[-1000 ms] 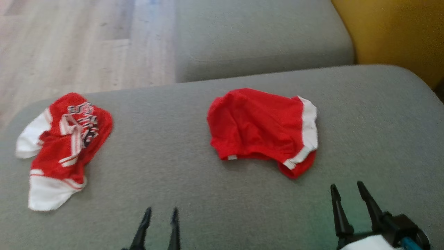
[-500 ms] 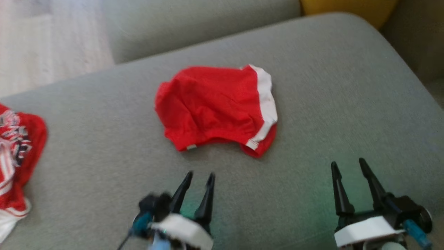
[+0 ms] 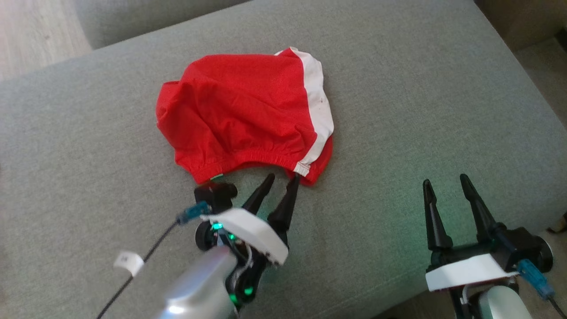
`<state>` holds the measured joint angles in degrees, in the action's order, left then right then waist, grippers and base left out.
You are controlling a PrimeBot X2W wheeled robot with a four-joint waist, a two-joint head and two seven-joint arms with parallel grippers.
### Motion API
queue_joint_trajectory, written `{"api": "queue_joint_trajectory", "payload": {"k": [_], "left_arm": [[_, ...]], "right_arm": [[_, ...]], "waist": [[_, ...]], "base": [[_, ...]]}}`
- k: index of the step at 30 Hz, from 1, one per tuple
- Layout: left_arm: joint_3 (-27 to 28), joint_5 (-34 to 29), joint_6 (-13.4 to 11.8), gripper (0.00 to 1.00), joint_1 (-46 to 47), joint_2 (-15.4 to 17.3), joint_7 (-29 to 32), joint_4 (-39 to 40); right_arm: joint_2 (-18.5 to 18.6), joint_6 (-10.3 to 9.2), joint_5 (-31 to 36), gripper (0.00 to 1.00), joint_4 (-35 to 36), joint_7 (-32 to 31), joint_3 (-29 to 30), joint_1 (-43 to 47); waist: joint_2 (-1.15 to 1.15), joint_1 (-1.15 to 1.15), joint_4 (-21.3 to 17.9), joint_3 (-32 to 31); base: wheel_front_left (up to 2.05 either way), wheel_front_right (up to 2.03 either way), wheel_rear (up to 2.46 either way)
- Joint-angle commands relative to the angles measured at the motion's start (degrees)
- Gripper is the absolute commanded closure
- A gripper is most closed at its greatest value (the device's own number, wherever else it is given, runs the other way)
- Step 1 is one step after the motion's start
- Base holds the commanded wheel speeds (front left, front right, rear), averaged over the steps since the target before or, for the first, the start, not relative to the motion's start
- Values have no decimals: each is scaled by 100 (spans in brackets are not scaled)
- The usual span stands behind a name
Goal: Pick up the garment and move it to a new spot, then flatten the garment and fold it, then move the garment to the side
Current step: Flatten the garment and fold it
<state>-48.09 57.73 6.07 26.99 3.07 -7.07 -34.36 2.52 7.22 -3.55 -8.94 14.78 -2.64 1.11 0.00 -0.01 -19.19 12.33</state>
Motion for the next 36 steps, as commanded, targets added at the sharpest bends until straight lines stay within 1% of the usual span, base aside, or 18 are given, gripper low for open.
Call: {"api": "queue_joint_trajectory", "payload": {"k": [1,3,6,11,15,16,17,19,20,21,22,25,29,33,36], "left_arm": [[73,182,51,0,160,-19,20,45],[-77,570,77,0,279,-19,144,12],[-297,972,101,0,470,-19,261,-46],[-649,1402,124,0,734,-19,237,-242],[-905,1569,133,0,844,-19,186,-279],[-963,1599,135,4,863,-19,159,-284],[-1018,1628,136,17,879,-19,132,-288],[-1121,1678,138,51,912,-19,75,-305],[-1167,1711,139,61,926,-19,47,-303],[-1216,1747,139,79,940,-19,30,-293],[-1267,1772,140,100,956,-19,12,-284],[-1404,1833,140,100,1000,-19,-57,-280],[-1528,1837,141,100,1032,-19,-299,-314],[-1608,1794,141,100,961,7,-497,-339],[-1666,1742,141,100,837,137,-604,-223]], "right_arm": [[36,26,-40,0,195,22,-130,-178],[36,26,-48,0,192,22,-137,-201],[36,26,-56,0,194,22,-144,-232],[36,26,-67,0,176,22,-149,-281],[36,26,-74,0,171,22,-137,-279],[36,26,-76,0,169,22,-137,-275],[36,26,-77,0,164,22,-138,-271],[36,26,-79,0,157,22,-142,-263],[36,26,-79,0,156,22,-144,-259],[36,26,-81,0,156,22,-147,-256],[36,26,-84,0,157,22,-151,-255],[36,26,-91,0,157,22,-150,-255],[36,26,-91,0,157,22,-98,-202],[36,26,-83,0,110,22,-66,-120],[36,26,-62,0,78,22,-27,-40]], "waist": [[0,1,-40,67],[0,1,-52,109],[0,1,-60,161],[0,1,-78,210],[0,1,-76,217],[0,1,-78,214],[0,1,-81,209],[0,1,-92,197],[0,1,-98,192],[0,1,-104,190],[0,1,-110,189],[0,1,-109,189],[0,1,-2,141],[0,1,202,-28],[0,1,429,-207]], "base": [[0,0,0],[0,0,0],[0,0,0],[0,0,0],[0,0,0],[0,0,0],[0,0,0],[0,0,0],[0,0,0],[0,0,0],[0,0,0],[0,0,0],[0,0,0],[0,0,0],[0,0,0]]}}
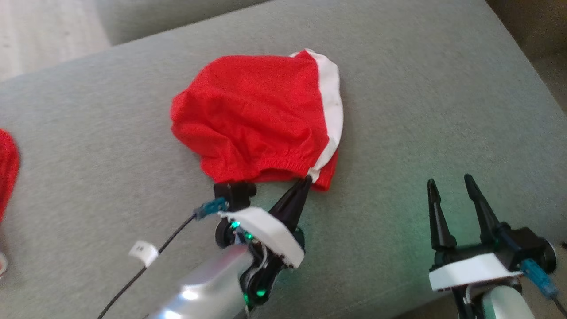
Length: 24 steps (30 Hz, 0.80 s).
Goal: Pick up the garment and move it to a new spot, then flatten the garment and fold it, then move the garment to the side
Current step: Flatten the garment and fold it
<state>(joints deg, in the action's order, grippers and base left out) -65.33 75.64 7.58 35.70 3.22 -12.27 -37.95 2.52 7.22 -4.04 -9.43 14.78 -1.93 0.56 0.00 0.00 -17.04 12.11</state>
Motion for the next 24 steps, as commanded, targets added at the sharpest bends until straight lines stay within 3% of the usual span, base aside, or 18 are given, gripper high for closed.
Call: {"api": "queue_joint_trajectory", "payload": {"k": [1,6,14,24], "left_arm": [[37,-75,-9,100,-88,192,-112,194],[-60,-199,-9,100,-338,581,-176,450],[-272,-395,-62,100,-693,1808,45,1184],[-55,-847,-791,100,-469,3285,81,2207]], "right_arm": [[36,26,-5,0,120,22,-88,45],[36,26,52,0,86,22,-44,178],[36,26,147,0,25,22,34,399],[36,26,172,0,-320,22,-181,373]], "waist": [[0,0,299,-247],[0,0,725,-497],[0,0,1671,-836],[0,0,2513,-917]], "base": [[0,0,0],[0,0,0],[0,0,0],[0,0,0]]}}
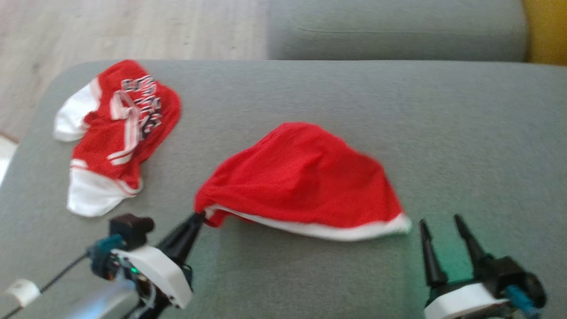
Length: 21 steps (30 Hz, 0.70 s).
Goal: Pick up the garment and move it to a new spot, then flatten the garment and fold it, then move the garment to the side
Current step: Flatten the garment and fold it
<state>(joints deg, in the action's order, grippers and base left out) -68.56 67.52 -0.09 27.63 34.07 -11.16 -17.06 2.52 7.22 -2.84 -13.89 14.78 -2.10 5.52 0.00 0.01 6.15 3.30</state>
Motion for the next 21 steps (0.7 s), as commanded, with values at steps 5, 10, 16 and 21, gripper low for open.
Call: {"api": "queue_joint_trajectory", "payload": {"k": [5,10,16,21], "left_arm": [[388,-136,-184,100,511,443,-42,190],[438,-191,-177,100,577,377,-121,93],[411,-230,-105,100,565,273,-168,-69],[387,-254,-61,100,589,230,-173,-147]], "right_arm": [[36,26,216,0,-396,22,-606,-265],[278,26,-32,0,-945,22,-1527,-393],[473,26,-245,0,-1259,22,-1897,-568],[510,26,-192,100,-1404,22,-1972,-706]], "waist": [[0,-1,439,68],[0,-1,531,133],[0,-1,566,141],[0,-1,598,159]], "base": [[0,0,0],[0,0,0],[0,0,0],[0,0,0]]}}
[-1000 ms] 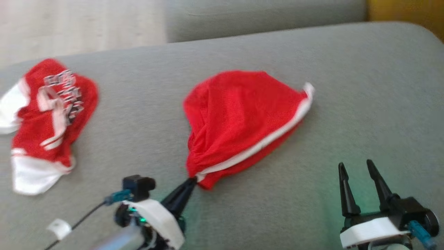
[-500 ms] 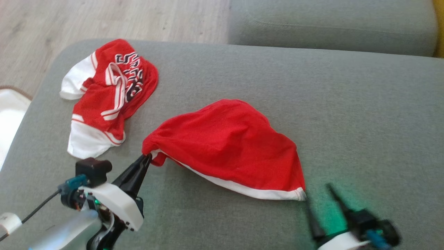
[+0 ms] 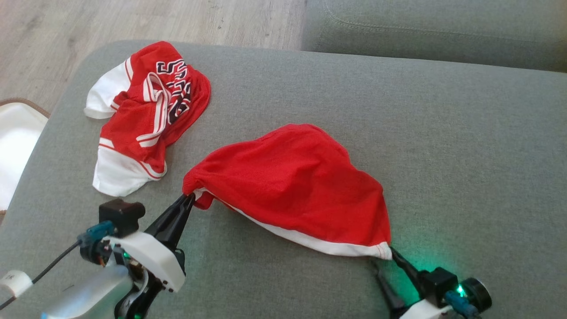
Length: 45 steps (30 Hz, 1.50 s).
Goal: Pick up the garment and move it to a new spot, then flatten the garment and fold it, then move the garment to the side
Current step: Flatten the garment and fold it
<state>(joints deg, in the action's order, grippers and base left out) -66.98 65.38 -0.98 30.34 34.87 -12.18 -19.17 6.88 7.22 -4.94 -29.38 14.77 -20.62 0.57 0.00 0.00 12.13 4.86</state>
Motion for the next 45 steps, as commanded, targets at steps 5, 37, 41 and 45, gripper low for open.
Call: {"api": "queue_joint_trajectory", "payload": {"k": [5,37,41,45], "left_arm": [[211,-63,76,100,325,164,-78,15],[920,-705,845,100,4768,-100,283,353],[706,-721,846,100,4831,-312,-115,-57],[230,-571,846,100,4365,-280,-224,-88]], "right_arm": [[67,26,130,100,346,23,-9,-279],[1658,26,49,100,1008,7,1265,-5948],[1704,26,206,100,1067,19,1356,-6193],[1710,26,121,100,1102,21,1346,-5601]], "waist": [[0,0,-27,15],[0,0,-1189,1342],[0,0,-1231,1388],[0,0,-1269,1330]], "base": [[0,0,0],[0,0,0],[0,0,0],[0,0,0]]}}
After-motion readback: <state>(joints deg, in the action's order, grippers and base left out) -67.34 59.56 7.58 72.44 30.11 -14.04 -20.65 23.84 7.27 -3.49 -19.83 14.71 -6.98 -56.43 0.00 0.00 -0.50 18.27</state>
